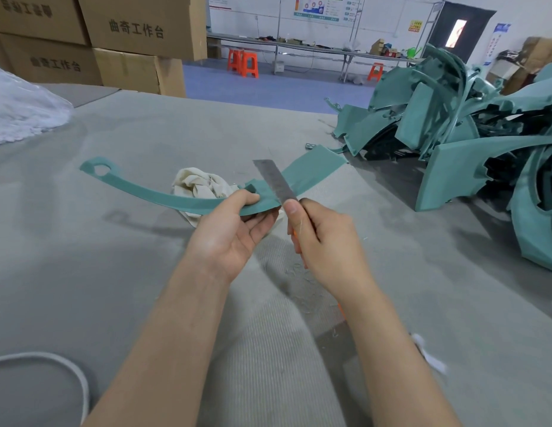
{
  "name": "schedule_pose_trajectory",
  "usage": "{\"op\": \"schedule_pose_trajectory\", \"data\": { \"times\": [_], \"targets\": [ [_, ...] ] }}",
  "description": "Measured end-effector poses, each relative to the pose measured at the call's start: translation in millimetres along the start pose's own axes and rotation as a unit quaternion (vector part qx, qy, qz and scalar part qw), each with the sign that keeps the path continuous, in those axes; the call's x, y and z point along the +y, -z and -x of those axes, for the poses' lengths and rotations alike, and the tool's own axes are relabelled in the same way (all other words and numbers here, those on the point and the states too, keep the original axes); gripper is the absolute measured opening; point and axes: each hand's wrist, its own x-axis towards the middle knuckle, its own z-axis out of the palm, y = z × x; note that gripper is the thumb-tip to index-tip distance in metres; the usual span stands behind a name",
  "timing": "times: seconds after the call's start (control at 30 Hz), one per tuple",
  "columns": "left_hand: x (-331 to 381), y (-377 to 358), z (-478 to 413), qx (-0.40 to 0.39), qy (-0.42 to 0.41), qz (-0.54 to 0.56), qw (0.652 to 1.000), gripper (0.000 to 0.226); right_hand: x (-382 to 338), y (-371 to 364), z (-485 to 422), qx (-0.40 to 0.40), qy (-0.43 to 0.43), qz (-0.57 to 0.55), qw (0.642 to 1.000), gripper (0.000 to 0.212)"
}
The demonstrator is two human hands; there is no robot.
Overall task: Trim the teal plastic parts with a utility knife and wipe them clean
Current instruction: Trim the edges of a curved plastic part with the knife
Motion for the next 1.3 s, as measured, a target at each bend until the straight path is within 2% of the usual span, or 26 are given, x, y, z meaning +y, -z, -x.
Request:
{"op": "schedule_pose_trajectory", "data": {
  "times": [0.33,0.63,0.8,0.9,0.97,1.03,1.13,1.23,1.3],
  "targets": [
    [-3.4,-0.1,-0.7,-0.019,0.046,0.013,0.999,0.012,-0.5,2.0,1.0,0.008,0.002,0.004,1.0,0.042],
    [-10.0,-6.2,0.8,-0.041,0.053,-0.047,0.997,0.021,-0.7,3.2,-0.6,0.0,-0.002,-0.011,1.0,0.04],
    [-11.6,-10.8,4.4,-0.063,0.058,-0.062,0.994,0.049,-5.7,-7.7,3.3,-0.041,0.059,0.035,0.997,0.036],
    [-11.0,-10.9,3.9,-0.052,0.08,-0.053,0.994,0.047,-5.5,-4.6,1.9,-0.035,0.042,0.003,0.999,0.038],
    [-12.4,-10.8,2.5,-0.03,0.076,-0.044,0.996,0.029,-6.3,1.1,0.2,-0.004,0.004,-0.053,0.999,0.04],
    [-13.5,-10.3,0.4,0.006,0.041,-0.052,0.998,0.014,-7.0,8.4,-1.9,0.065,-0.052,-0.129,0.988,0.041],
    [-17.1,-10.1,-0.4,0.033,-0.029,-0.094,0.995,0.013,-7.6,20.0,-3.7,0.138,-0.104,-0.185,0.967,0.032],
    [-20.9,-8.0,1.5,-0.039,-0.105,-0.217,0.97,0.029,-6.9,23.4,-5.2,0.144,-0.134,-0.213,0.957,0.026],
    [-17.4,-0.7,3.4,-0.165,-0.131,-0.302,0.93,0.043,-4.0,26.1,-5.9,0.157,-0.156,-0.235,0.946,0.022]
  ]
}}
